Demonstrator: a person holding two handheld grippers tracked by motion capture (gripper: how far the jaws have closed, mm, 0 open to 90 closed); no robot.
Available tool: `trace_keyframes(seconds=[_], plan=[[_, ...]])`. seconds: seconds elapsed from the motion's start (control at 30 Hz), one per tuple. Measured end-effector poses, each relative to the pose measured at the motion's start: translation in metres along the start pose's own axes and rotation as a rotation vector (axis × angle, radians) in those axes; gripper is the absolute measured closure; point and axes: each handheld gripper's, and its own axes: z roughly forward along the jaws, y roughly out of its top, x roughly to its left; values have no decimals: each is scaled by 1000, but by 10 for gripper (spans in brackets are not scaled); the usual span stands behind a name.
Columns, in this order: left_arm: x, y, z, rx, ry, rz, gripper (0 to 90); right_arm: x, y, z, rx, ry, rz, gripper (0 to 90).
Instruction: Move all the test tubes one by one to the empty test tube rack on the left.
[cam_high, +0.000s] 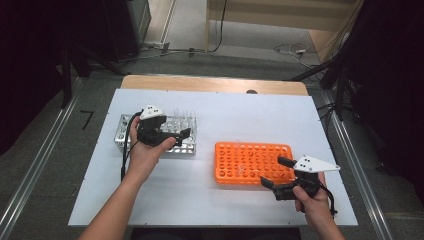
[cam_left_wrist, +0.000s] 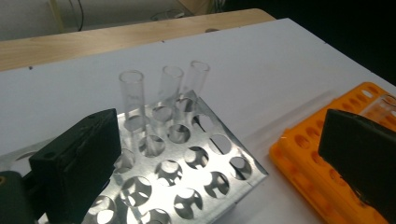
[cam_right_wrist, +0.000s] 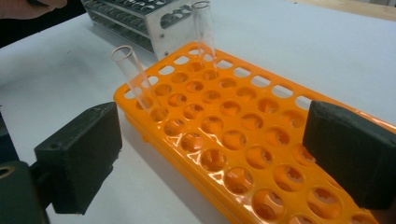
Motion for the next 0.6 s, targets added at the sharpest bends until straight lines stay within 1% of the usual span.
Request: trace_keyframes(seconds=[0.07,0.2,0.23,0.3,0.4,0.53,0.6], plan=[[-6,-2,-4,-9,-22,7,0,2,1,3,3,8,-6,34],[-20,-7,-14,-30,-30,33,0,7,2,9,5,17,-17,37],[-24,-7,-16,-34,-39,38,0,8,3,11,8,19,-17,40],[-30,-10,-21,-49,-53,43,0,10,3,13,14,28,-31,41],[-40,-14,-28,-66,-57,57,0,13,4,17,18,42,-30,44],[-51,-22,-38,-82,-72,67,0,18,6,22,19,55,-40,45],[-56,-27,-41,-88,-73,66,0,21,6,24,18,66,-44,45]])
